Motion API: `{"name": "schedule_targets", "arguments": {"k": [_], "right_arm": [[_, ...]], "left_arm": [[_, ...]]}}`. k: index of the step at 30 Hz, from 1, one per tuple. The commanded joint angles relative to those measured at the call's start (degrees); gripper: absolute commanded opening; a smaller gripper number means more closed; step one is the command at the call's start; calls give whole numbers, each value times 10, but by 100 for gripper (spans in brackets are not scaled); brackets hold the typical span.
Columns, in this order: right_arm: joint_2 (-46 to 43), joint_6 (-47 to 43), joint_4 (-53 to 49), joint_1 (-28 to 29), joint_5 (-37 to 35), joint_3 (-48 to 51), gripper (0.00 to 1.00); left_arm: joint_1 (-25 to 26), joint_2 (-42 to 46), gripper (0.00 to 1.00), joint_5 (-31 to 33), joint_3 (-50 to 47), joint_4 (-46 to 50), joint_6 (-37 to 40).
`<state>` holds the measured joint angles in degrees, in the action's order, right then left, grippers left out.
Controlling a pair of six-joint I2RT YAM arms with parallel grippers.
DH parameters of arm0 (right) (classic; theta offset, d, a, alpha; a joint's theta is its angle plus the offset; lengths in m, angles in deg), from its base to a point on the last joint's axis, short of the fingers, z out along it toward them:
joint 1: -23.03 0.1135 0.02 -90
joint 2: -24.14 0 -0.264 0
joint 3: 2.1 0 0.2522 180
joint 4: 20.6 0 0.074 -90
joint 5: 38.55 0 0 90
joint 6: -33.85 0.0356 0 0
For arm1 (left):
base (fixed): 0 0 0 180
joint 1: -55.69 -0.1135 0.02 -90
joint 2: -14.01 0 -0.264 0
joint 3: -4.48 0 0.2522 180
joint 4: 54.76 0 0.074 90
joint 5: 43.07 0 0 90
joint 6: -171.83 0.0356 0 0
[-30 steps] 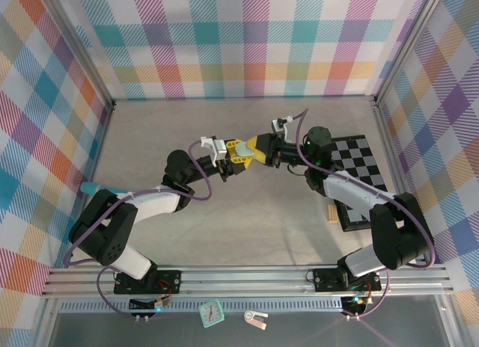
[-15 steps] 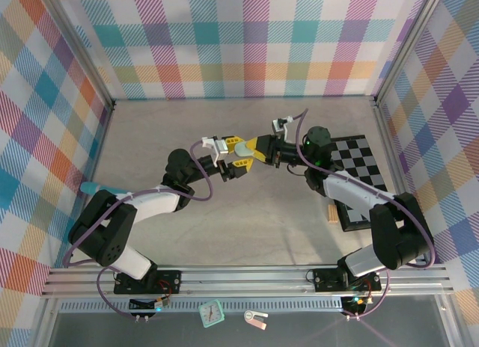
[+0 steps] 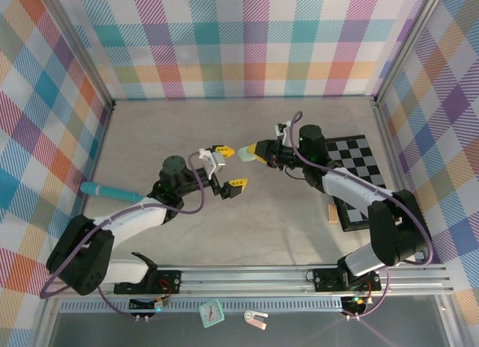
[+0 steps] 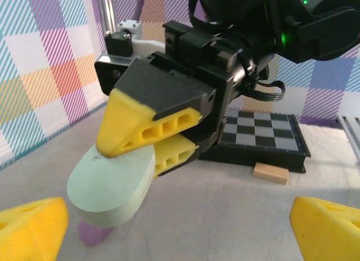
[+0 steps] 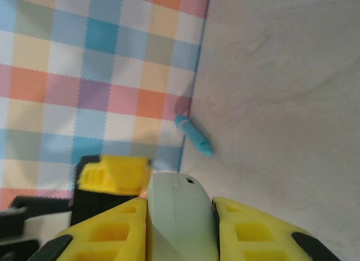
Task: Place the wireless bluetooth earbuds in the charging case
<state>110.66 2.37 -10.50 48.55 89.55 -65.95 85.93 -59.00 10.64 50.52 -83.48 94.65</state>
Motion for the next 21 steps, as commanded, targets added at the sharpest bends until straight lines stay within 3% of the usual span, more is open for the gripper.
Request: {"name": "schedule_targets", "arguments": {"k": [1, 8, 21], "right_arm": [[37, -58, -39, -2, -24, -12, 25], [111, -108, -66, -2, -65, -5, 26], [190, -116, -56, -2, -105, 19, 31]], "left_arm": [[-3, 40, 100, 22, -17, 106, 45], [-3, 67, 100, 35, -34, 140, 51], [-3, 64, 100, 43, -2, 246, 75]]}}
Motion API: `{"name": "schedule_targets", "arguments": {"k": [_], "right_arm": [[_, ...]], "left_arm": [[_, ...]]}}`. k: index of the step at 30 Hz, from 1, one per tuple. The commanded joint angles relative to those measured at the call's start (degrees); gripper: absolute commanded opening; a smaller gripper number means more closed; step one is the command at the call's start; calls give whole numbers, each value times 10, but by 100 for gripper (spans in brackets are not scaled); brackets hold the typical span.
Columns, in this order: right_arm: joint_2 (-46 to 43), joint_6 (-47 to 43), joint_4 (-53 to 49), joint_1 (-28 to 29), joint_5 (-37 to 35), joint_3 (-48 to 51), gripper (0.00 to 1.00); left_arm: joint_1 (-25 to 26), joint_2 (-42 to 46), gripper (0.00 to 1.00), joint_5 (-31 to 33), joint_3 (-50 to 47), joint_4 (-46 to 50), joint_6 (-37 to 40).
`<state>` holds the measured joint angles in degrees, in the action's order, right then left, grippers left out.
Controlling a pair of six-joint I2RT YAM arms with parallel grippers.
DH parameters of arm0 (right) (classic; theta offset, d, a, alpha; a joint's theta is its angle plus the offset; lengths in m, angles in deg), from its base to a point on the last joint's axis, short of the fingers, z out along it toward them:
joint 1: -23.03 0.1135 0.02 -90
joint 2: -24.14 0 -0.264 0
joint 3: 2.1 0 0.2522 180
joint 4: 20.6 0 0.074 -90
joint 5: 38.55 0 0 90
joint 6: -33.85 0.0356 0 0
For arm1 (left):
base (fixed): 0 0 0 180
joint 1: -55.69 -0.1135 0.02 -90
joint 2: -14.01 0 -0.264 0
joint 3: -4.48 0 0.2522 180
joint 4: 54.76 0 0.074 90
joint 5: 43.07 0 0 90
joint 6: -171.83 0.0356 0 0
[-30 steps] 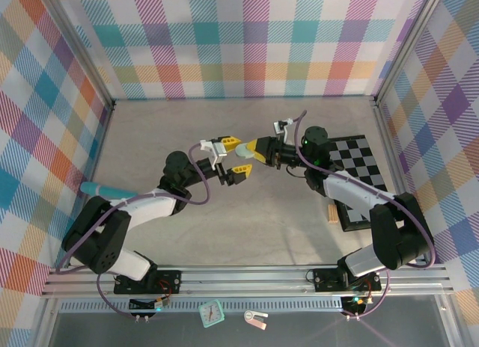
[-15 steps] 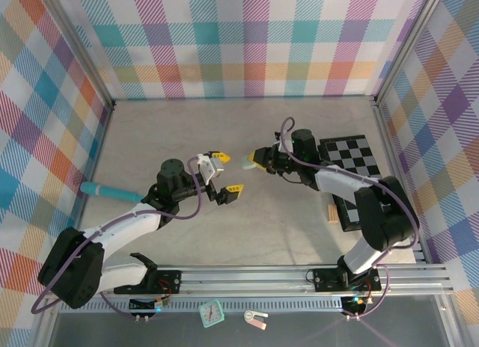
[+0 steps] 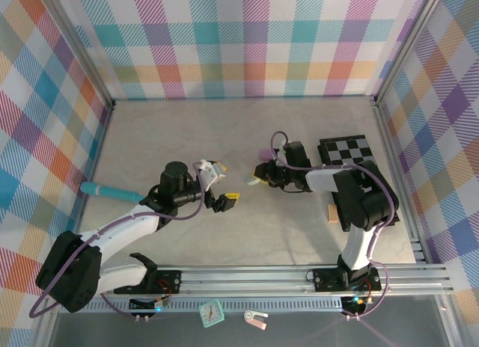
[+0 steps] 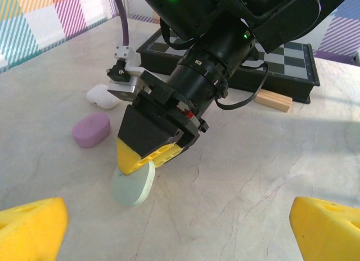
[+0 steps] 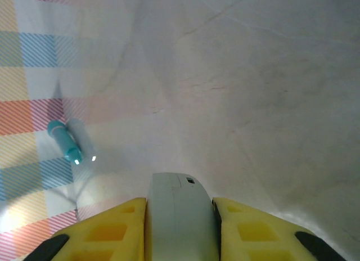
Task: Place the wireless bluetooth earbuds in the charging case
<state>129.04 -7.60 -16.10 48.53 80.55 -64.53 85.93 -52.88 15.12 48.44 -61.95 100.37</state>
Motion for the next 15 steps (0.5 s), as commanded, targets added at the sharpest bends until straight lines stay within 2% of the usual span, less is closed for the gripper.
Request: {"name": "schedule_targets", "arguments": {"k": [1, 5, 8, 10, 15], "right_arm": [[5, -18, -5, -2, -20, 5, 32], [-11, -44, -43, -2, -49, -1, 40], [-33, -66, -76, -3, -78, -6, 52], [-51, -87, -107, -4, -100, -12, 62], [-110, -154, -176, -9, -170, -29, 78]], "left_arm": [[-3, 1, 100, -2, 20, 34, 19], [-3, -2, 100, 2, 27, 57, 32], [-4, -5, 100, 26, 29, 55, 26], [-7, -3, 100, 59, 26, 42, 3], [-29, 9, 100, 136, 13, 19, -24]]}}
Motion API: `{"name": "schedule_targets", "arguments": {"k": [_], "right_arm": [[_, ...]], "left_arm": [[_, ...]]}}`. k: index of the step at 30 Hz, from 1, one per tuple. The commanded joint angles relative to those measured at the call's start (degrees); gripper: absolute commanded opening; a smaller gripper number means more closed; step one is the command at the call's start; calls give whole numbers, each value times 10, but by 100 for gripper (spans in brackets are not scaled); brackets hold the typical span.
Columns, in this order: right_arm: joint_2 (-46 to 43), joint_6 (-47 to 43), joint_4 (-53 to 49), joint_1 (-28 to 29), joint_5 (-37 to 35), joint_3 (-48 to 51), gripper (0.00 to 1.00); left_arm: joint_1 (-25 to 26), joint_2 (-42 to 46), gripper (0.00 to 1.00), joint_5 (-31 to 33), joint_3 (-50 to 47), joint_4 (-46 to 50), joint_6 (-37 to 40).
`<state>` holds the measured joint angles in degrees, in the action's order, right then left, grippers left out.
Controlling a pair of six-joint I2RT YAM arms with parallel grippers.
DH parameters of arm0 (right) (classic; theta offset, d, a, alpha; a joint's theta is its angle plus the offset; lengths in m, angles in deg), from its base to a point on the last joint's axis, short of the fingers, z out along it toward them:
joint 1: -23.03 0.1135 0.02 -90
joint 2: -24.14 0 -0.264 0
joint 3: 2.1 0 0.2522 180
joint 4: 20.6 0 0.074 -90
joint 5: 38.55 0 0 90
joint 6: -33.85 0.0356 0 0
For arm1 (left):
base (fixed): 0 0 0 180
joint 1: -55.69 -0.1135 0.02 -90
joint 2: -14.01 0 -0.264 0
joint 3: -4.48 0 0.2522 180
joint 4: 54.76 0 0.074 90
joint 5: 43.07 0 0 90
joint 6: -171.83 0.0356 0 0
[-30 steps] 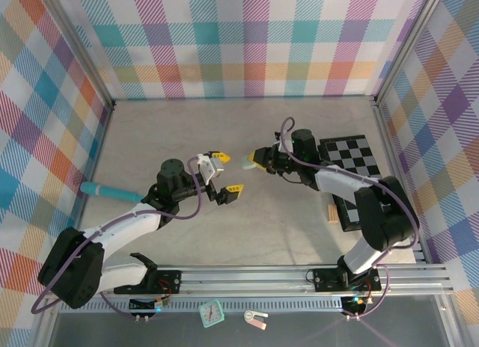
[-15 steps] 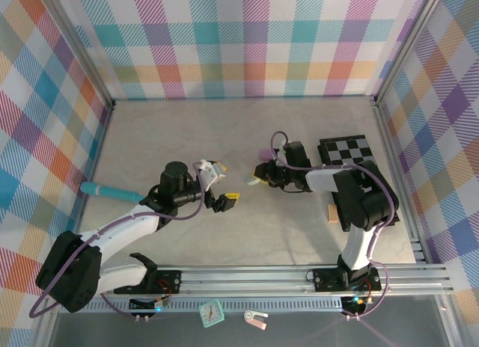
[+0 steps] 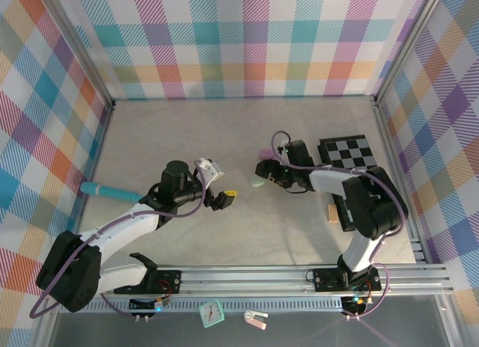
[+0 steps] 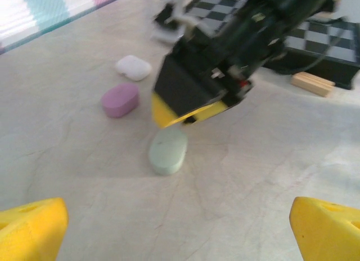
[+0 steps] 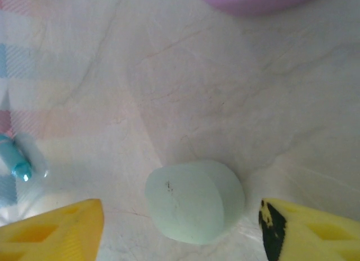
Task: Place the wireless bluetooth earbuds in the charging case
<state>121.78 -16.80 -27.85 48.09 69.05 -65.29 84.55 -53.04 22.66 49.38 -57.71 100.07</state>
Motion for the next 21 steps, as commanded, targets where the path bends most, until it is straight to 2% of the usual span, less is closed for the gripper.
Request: {"name": "schedule_targets", "arguments": {"k": [1, 7, 12, 17, 21], "right_arm": [[-53, -86, -67, -5, -70, -24, 81], [-148, -238, -75, -18, -180, -7, 98], [-210, -315, -26, -73, -253, 43, 99], [-224, -392, 93, -127, -284, 116, 99], [-198, -391, 170, -171, -276, 154, 99]], "left_arm": [[-21, 17, 100, 85, -3, -30, -25], [-64, 51, 100, 242, -37, -59, -47], [-110, 39, 100, 307, -70, -89, -14], [-175, -8, 100, 312, -133, -208, -60], [-207, -62, 100, 295, -149, -273, -88]]}}
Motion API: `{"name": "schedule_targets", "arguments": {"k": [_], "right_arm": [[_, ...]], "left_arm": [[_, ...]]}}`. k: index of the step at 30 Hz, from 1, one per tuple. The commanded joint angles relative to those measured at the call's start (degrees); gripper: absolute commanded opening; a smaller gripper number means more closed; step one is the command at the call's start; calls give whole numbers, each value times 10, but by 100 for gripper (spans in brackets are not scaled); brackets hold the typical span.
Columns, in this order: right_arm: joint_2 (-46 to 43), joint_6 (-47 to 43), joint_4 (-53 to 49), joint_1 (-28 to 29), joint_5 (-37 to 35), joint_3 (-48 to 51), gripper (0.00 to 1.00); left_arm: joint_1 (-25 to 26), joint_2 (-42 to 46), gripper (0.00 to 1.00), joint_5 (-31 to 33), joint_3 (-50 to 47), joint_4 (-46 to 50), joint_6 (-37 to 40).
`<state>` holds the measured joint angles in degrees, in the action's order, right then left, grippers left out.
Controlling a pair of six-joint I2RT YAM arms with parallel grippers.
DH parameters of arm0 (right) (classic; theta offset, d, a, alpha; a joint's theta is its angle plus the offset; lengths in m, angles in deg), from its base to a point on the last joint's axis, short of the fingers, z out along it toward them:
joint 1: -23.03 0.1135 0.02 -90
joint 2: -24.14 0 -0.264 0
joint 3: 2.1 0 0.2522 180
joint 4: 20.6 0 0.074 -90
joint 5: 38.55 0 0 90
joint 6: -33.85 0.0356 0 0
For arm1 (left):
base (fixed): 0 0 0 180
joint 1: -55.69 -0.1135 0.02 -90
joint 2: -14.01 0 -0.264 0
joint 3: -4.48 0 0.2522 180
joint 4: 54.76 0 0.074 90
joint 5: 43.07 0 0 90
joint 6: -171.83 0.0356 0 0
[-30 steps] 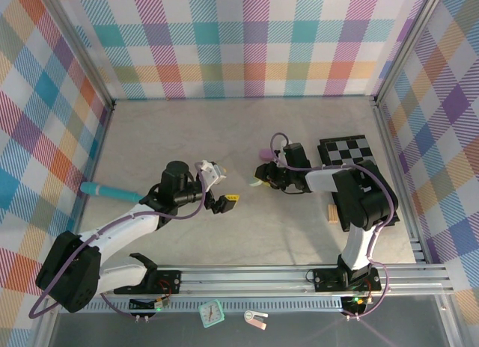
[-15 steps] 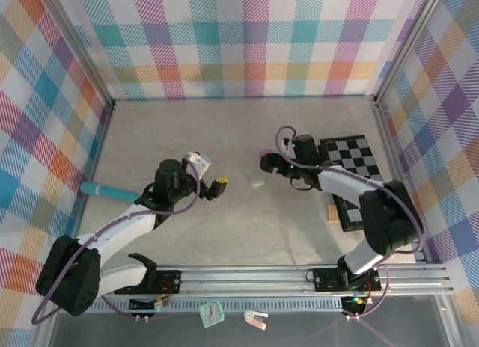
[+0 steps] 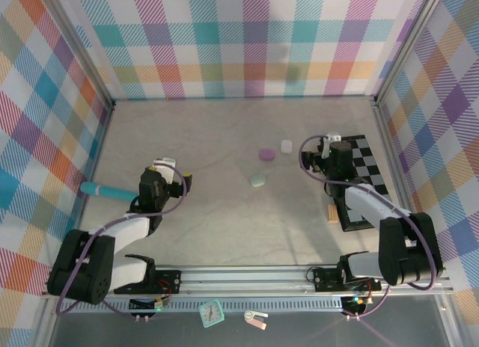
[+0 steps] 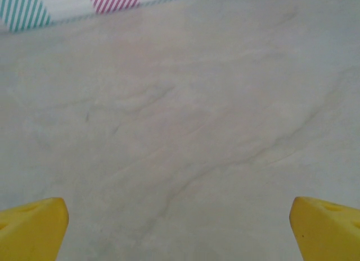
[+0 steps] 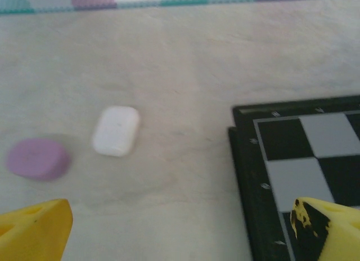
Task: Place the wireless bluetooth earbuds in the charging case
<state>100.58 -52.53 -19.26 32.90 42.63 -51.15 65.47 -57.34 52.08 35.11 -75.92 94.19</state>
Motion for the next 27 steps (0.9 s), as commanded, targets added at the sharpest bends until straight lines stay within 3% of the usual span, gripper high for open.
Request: {"name": "schedule_targets", "arguments": {"k": [1, 5, 8, 14, 22, 27], "right_arm": [[15, -36, 74, -31, 5, 9, 99], [28, -56, 106, -53, 25, 15, 99], [39, -50, 103, -60, 40, 22, 99], [69, -47, 267, -67, 54, 107, 99], [120, -33, 340, -86, 82, 121, 99], [117, -28, 324, -93, 84, 117, 99]], "left_arm": [[-20, -25, 100, -3, -1, -91, -31], [-41, -68, 100, -18, 39, -72, -59], [-49, -105, 100, -31, 35, -136, -82], [-55, -191, 100, -24, 41, -197, -89], [-60, -193, 100, -16, 75, -133, -102], [-60, -192, 100, -16, 74, -132, -102]]}}
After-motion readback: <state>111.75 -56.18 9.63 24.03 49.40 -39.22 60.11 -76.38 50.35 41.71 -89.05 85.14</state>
